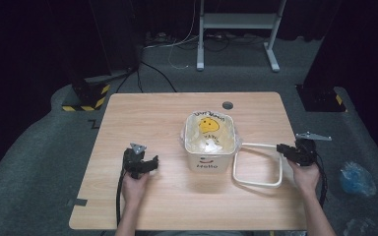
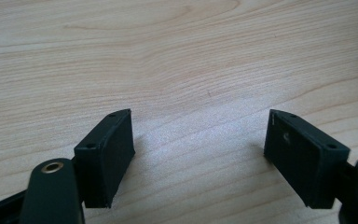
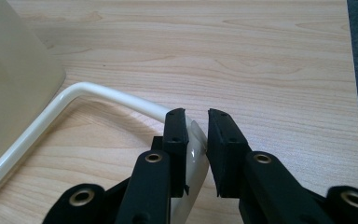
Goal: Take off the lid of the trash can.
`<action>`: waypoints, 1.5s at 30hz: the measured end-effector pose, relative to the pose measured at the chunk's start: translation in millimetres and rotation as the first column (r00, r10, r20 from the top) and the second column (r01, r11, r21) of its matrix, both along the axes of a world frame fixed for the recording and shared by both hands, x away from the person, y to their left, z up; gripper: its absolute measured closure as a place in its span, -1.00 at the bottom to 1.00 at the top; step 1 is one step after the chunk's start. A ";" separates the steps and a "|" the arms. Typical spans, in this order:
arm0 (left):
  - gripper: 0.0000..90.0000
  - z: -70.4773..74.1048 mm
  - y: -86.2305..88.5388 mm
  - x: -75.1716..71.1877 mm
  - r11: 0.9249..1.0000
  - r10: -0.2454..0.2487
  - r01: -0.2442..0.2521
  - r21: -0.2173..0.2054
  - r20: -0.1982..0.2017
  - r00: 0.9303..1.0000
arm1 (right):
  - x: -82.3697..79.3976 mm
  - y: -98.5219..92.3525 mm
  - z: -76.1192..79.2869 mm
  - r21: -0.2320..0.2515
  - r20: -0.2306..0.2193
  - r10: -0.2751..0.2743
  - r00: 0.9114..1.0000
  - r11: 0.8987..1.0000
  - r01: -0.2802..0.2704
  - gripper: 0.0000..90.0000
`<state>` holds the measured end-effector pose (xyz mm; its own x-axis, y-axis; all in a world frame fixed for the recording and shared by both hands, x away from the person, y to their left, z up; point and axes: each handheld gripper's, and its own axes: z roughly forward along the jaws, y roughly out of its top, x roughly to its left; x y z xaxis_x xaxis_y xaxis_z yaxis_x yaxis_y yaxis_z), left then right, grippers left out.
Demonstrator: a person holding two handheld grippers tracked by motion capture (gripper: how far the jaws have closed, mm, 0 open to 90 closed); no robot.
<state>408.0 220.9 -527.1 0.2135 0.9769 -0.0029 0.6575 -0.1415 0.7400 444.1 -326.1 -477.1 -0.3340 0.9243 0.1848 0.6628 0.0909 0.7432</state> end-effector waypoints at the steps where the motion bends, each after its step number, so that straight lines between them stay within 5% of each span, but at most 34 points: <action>1: -0.46 0.0 0.1 0.0 1.000 0.000 0.000 0.001 0.001 1.000 | 0.2 0.2 -0.8 -0.002 -0.002 -0.001 1.000 1.000 0.001 0.73; 45: -0.46 0.0 0.0 0.0 1.000 0.000 0.000 0.001 0.000 1.000 | 13.5 11.9 -27.5 -0.068 -0.063 -0.019 0.998 0.998 0.015 0.52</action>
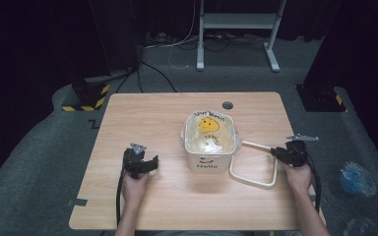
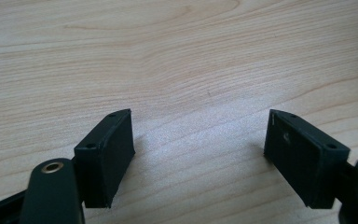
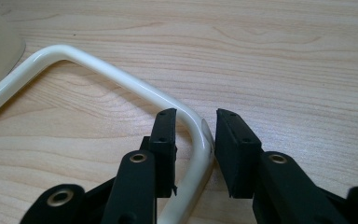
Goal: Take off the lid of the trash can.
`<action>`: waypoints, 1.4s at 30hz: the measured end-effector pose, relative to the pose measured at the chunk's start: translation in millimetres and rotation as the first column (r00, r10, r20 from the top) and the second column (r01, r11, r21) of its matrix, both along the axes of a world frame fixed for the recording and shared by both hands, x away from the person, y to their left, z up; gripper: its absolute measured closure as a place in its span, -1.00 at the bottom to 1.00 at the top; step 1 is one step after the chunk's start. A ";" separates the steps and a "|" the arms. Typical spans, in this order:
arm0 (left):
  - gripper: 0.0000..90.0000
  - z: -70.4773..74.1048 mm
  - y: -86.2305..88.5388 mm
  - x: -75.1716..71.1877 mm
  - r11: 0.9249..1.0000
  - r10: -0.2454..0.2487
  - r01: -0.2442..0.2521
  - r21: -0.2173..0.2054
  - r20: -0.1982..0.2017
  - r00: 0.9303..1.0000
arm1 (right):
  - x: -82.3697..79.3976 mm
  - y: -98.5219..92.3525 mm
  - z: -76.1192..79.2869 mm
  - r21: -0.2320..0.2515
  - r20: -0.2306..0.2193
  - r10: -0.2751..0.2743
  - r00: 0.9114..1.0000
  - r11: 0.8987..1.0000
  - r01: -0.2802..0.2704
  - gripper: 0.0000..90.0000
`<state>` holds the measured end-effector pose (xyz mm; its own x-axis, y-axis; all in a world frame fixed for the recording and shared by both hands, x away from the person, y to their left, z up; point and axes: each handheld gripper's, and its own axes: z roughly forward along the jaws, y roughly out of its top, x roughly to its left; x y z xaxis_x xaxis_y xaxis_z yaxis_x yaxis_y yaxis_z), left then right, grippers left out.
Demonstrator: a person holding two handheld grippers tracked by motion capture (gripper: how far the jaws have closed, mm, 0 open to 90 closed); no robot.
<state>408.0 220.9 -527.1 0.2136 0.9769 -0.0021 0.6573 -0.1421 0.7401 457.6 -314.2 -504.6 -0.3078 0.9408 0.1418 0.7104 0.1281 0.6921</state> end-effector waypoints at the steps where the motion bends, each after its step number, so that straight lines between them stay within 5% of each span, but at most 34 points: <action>1: -0.46 0.1 0.1 0.0 1.000 0.000 0.000 0.002 0.000 1.000 | 0.1 0.8 -0.5 -0.003 -0.004 0.000 1.000 1.000 0.000 0.50; 16: -0.46 0.1 0.0 -0.1 1.000 0.001 -0.001 0.001 0.000 1.000 | 0.7 9.9 -6.7 -0.062 0.008 0.007 1.000 0.998 -0.007 0.29; 27: -0.46 0.1 0.0 -0.1 1.000 0.000 0.000 0.001 -0.001 1.000 | 0.3 12.2 -4.7 -0.017 0.017 0.007 1.000 1.000 -0.006 -0.04; 42: -0.46 0.0 -0.1 -0.1 1.000 0.001 -0.001 0.000 -0.001 1.000 | -18.1 26.1 6.0 0.003 0.095 0.041 0.995 0.999 -0.042 -0.09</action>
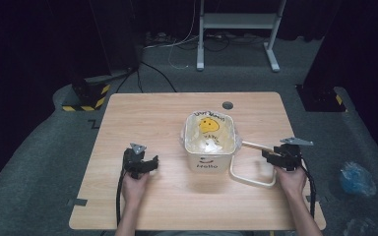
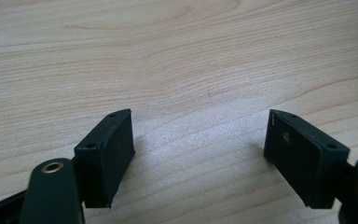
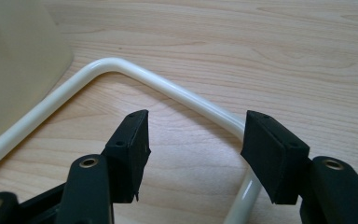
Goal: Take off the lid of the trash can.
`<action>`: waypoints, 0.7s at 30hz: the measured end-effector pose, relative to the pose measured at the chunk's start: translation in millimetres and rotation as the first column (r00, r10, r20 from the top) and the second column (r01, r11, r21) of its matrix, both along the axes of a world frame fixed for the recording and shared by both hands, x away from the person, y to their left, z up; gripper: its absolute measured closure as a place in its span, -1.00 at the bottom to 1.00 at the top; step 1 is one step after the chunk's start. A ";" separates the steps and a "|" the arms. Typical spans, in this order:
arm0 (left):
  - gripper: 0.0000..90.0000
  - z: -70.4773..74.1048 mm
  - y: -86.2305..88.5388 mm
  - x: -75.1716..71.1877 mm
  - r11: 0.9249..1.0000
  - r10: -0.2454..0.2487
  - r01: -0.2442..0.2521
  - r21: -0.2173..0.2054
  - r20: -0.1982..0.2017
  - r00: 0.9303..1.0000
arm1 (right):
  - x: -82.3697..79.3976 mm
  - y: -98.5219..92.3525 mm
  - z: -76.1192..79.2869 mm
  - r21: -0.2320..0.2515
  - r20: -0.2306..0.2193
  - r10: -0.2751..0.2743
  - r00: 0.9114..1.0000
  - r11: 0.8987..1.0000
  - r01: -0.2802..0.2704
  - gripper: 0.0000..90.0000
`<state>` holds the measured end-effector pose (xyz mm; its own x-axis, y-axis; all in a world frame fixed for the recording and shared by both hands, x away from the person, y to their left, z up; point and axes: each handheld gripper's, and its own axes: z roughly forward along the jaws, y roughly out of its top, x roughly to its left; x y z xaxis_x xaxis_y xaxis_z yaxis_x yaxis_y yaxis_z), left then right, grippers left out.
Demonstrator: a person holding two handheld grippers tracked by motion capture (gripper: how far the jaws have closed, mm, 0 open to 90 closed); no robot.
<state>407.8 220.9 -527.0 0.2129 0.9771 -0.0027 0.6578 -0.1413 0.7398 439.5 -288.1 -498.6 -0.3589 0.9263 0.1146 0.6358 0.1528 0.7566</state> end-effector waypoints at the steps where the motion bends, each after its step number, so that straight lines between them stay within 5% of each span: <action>1: -0.46 0.0 0.0 0.0 1.000 0.000 0.000 0.000 0.000 1.000 | -1.5 1.1 0.0 0.003 0.000 0.001 1.000 1.000 -0.001 -0.09; 12: -0.46 0.0 0.1 0.0 1.000 0.000 0.000 -0.001 0.000 1.000 | -18.5 19.1 -0.3 0.021 0.030 0.046 0.998 0.999 -0.047 -0.08; 21: -0.46 -0.1 0.3 0.2 1.000 -0.001 0.001 -0.002 0.003 1.000 | -33.3 44.3 -12.4 -0.017 0.021 0.078 0.997 0.997 -0.077 -0.09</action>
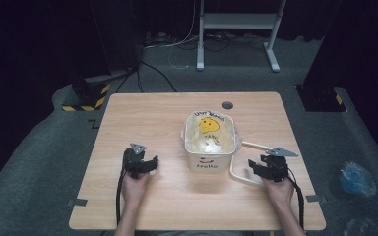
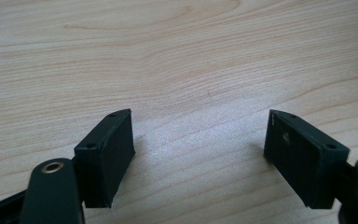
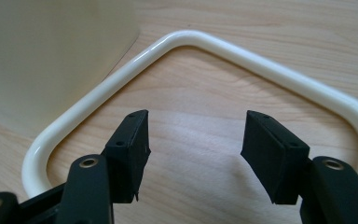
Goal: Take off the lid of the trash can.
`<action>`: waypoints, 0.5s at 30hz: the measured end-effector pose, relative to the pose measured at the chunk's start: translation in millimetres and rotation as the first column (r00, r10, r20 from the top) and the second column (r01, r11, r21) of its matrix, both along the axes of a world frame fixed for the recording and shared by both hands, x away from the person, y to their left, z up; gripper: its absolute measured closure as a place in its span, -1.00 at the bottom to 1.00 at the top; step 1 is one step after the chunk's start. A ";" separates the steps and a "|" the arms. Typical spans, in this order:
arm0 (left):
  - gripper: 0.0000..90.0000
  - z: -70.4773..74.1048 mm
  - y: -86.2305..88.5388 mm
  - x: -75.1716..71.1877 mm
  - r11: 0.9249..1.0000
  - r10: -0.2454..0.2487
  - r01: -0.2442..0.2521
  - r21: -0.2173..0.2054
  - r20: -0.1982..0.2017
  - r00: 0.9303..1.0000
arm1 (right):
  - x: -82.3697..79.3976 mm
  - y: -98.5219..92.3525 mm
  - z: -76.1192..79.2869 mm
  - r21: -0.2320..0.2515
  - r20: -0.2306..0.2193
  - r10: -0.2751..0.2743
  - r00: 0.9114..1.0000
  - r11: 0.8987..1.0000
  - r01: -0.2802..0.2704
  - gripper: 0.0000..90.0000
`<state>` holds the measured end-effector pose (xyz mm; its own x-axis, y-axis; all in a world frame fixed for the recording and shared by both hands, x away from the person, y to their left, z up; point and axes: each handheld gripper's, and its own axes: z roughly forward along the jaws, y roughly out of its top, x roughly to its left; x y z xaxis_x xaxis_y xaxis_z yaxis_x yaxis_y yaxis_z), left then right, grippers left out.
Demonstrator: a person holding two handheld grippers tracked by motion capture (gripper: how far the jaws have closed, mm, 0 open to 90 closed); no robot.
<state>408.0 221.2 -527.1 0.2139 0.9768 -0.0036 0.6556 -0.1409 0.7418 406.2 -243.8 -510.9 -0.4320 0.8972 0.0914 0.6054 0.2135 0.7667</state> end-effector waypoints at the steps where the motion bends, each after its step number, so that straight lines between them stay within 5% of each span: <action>1: -0.46 0.0 0.0 0.0 1.000 0.000 0.000 0.000 0.000 1.000 | -0.3 1.7 -1.3 -0.009 0.001 0.005 1.000 1.000 -0.005 -0.10; 15: -0.46 0.0 -0.1 -0.3 1.000 0.001 -0.001 0.000 -0.002 1.000 | -4.4 17.5 -12.7 -0.103 0.015 0.030 0.999 0.994 -0.029 -0.20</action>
<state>407.7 221.1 -527.0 0.2131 0.9770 -0.0043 0.6575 -0.1401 0.7403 401.8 -226.3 -523.7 -0.4592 0.8883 -0.0082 0.5852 0.3094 0.7496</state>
